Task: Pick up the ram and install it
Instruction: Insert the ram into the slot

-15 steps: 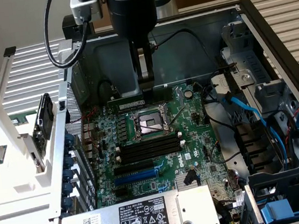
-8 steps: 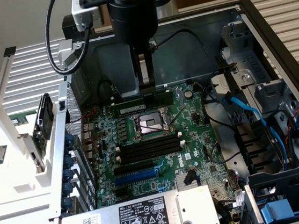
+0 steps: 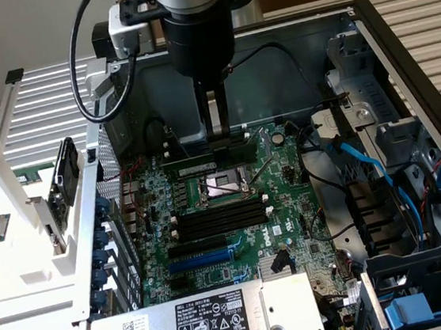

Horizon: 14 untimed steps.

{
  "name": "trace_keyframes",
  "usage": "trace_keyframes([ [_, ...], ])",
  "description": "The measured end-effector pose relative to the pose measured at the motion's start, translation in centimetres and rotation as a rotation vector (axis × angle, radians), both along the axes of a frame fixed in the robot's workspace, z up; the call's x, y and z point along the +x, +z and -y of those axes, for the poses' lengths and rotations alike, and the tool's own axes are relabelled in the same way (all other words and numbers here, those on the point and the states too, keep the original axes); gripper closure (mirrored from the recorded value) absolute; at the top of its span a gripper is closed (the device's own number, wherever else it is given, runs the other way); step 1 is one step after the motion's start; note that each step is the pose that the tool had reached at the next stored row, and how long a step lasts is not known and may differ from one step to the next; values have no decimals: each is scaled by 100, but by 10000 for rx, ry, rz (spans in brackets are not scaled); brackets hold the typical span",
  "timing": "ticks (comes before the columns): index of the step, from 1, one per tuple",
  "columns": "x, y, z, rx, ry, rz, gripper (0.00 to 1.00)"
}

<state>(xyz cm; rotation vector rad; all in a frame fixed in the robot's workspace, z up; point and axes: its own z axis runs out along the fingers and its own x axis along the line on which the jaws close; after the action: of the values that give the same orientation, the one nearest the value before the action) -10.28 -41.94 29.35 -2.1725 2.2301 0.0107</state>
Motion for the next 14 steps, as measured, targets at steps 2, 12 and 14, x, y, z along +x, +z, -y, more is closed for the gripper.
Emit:
trace_keyframes([
  [2, 0, -17, 0, -79, 1, -1, 88],
  [12, 1, -141, 7, -208, 0, 3, 88],
  [14, 2, -180, 23, -153, 0, 1, 88],
])
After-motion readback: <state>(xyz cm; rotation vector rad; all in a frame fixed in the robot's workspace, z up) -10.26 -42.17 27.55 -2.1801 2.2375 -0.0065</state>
